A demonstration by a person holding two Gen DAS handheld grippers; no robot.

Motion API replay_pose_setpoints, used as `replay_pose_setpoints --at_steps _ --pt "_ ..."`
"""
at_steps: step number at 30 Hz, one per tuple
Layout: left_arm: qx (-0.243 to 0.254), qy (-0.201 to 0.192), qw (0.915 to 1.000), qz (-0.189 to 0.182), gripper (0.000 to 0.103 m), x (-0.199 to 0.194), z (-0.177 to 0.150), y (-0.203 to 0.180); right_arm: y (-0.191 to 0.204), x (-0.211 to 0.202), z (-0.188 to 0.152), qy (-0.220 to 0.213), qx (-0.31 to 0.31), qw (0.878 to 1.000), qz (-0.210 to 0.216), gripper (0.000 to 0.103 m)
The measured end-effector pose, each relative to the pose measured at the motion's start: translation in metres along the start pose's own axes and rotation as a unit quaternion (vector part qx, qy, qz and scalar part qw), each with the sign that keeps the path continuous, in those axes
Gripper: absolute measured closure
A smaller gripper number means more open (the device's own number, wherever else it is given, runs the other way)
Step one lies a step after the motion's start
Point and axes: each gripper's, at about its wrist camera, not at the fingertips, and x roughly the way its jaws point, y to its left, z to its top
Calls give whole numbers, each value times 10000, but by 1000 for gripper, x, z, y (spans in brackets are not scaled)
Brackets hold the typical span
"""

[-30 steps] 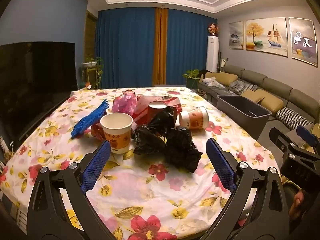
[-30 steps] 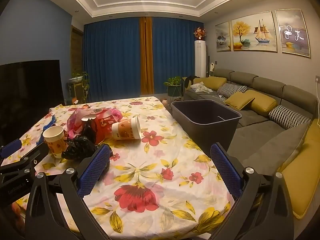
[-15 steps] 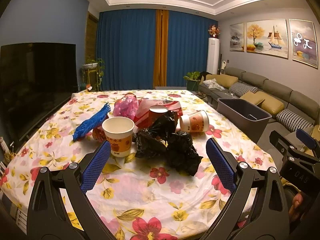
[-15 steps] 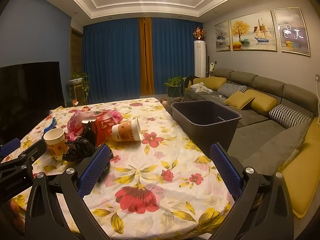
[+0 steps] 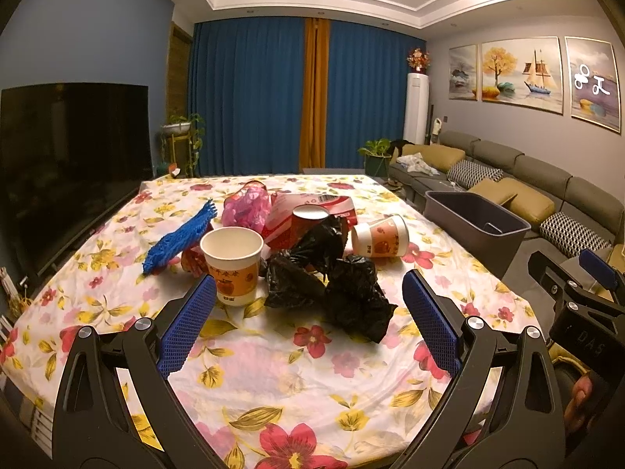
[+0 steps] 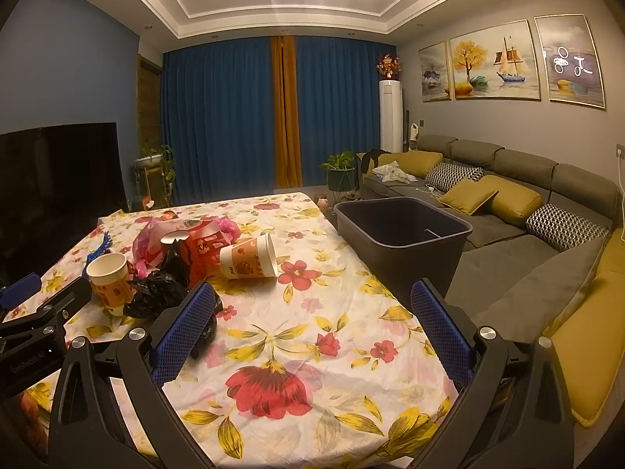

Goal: Collect trash

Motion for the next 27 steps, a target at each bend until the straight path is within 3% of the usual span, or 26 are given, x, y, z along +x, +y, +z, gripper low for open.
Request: replay_pose_setpoints --at_steps 27 --pt "6 2 10000 -1 9 -1 0 0 -1 3 -2 -14 35 10000 40 5"
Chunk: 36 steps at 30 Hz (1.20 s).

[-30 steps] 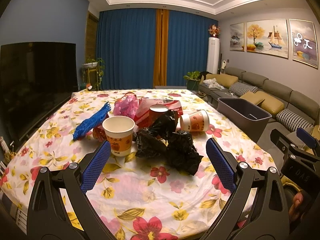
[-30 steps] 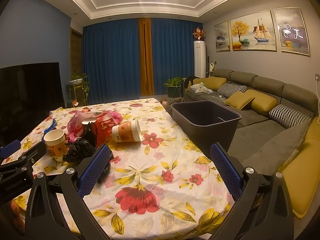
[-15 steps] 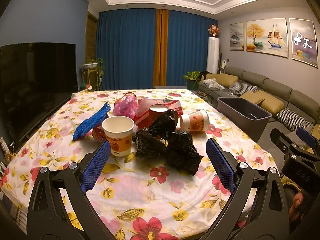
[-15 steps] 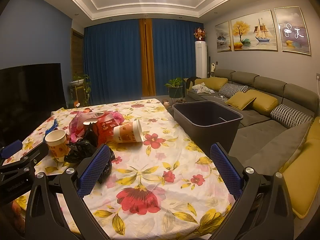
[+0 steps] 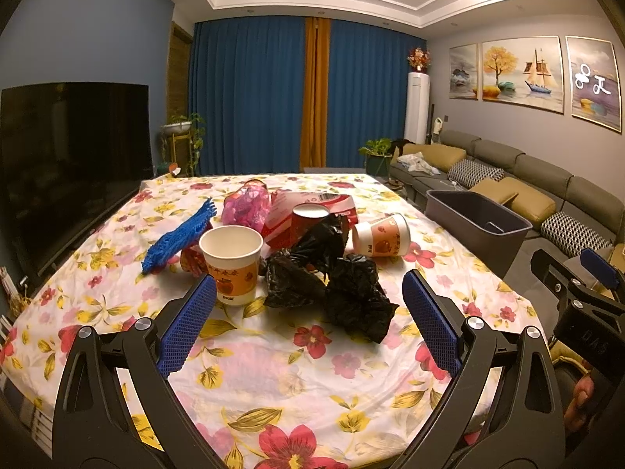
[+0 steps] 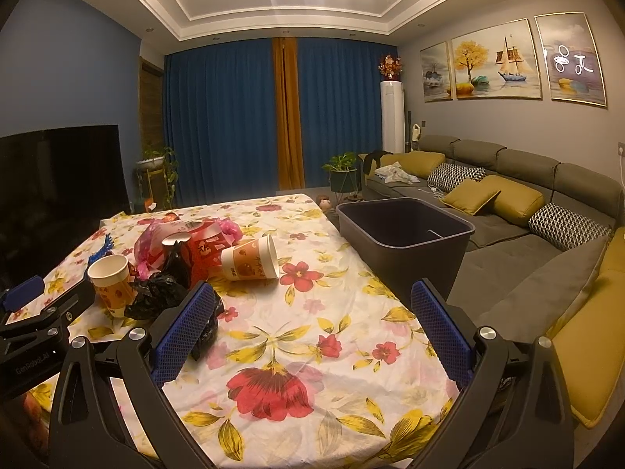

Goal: Collect trash

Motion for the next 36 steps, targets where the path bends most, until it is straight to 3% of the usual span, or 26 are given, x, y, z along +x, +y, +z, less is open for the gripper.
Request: replay_pose_setpoints --at_steps 25,36 --pt "-24 -53 10000 -64 9 5 -4 4 0 4 -1 -34 -42 10000 23 5" --pt "-214 -72 9997 -19 11 20 -12 30 13 22 -6 7 -183 9991 372 7"
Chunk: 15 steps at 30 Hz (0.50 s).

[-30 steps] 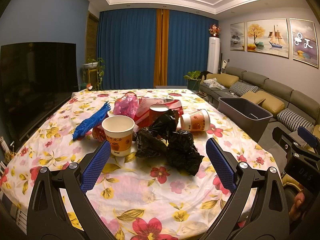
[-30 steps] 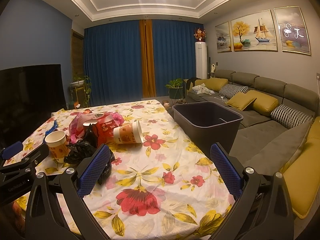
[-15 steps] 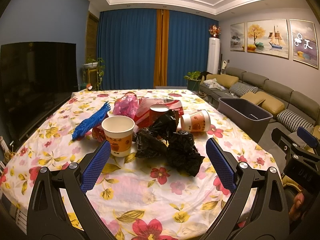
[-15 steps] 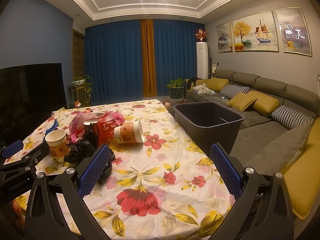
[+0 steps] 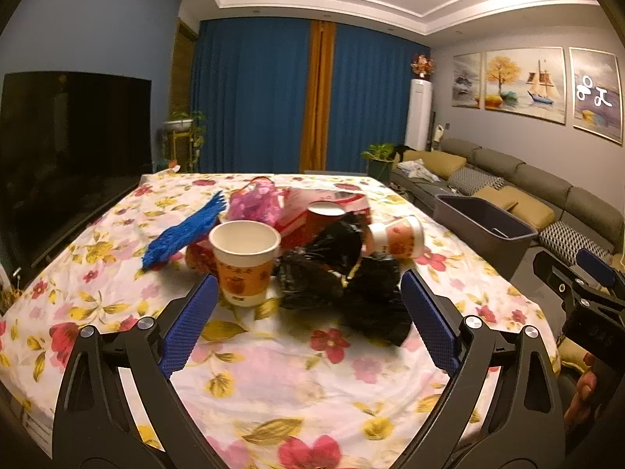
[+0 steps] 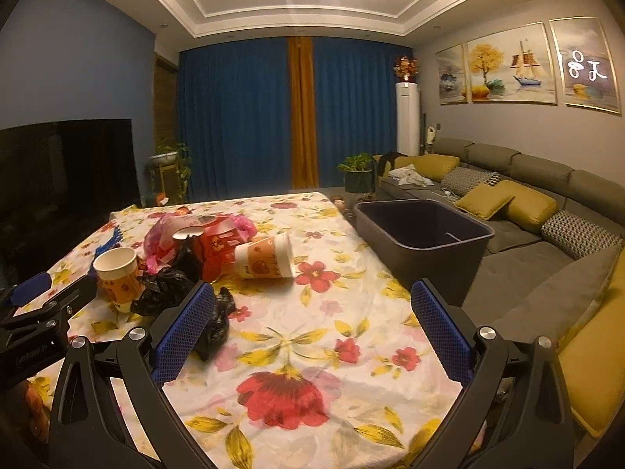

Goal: Collect trash
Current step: 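Close the right gripper on the black plastic bags while the left gripper grasps black bags too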

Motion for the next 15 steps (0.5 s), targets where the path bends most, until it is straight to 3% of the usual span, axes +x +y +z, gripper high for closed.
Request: replay_pose_setpoints --at_steps 11,13,15 --pt "-216 -9 9994 278 14 18 1 36 54 47 -3 288 -448 9961 709 14" --pt "-281 5 9991 306 14 21 2 42 66 61 -4 412 -527 9941 855 22" --pt "-326 23 9989 322 14 26 3 48 73 73 -4 509 -556 9929 924 23"
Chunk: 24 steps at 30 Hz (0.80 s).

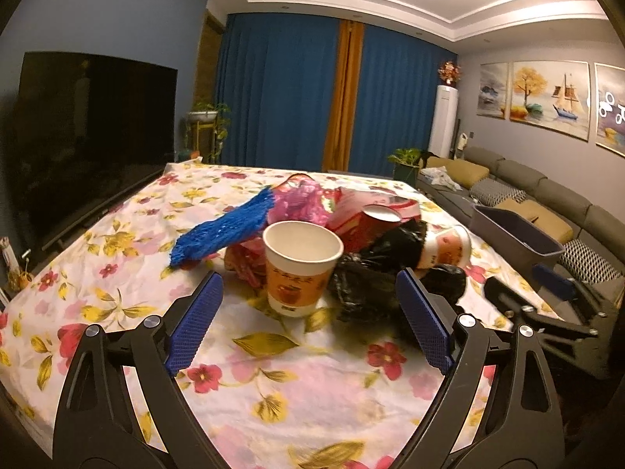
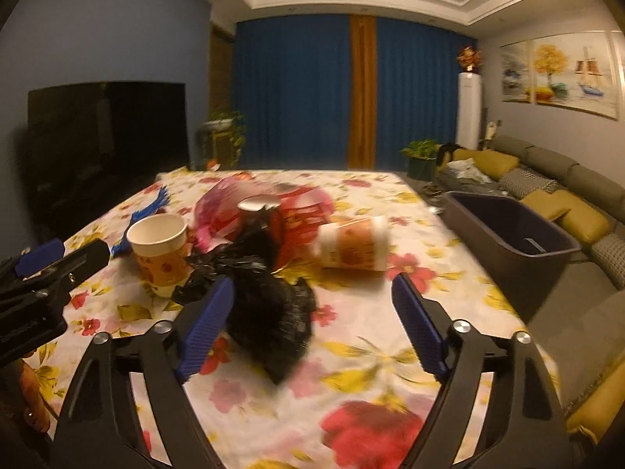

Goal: Collect trash
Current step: 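Close the right gripper on the black plastic bags while the left gripper grasps black bags too, then carry the black bags in both grippers to the grey bin and release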

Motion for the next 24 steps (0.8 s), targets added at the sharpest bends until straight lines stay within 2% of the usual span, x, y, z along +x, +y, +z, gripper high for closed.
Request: replay_pose_setpoints --at_steps 3,5,7,8,10,13,16,21,24 --pt "-5 49 10000 -30 15 7 1 3 7 18 2 187 -74 9997 107 33" --pt "0 87 9999 -59 17 11 1 5 11 26 3 279 -116 9994 148 36" --pt "-10 140 9998 -101 19 15 0 4 13 34 3 390 -207 9988 193 50" --pt "-13 169 9998 -126 20 18 0 4 13 36 2 440 -242 9985 205 53" --pt "-8 213 9996 -157 22 22 -1 0 13 41 1 545 -301 9978 227 69" --pt "29 240 9995 -223 24 26 -2 -4 10 43 -3 658 -283 9969 330 86" --pt "112 289 9990 -319 28 30 -3 -14 7 38 -2 554 -352 9976 226 93" --pt "244 434 9969 -610 34 38 -2 -38 -12 21 5 313 -186 9992 138 94" --pt "364 599 9950 -711 45 50 -3 -53 -22 11 8 193 -89 9997 117 94"
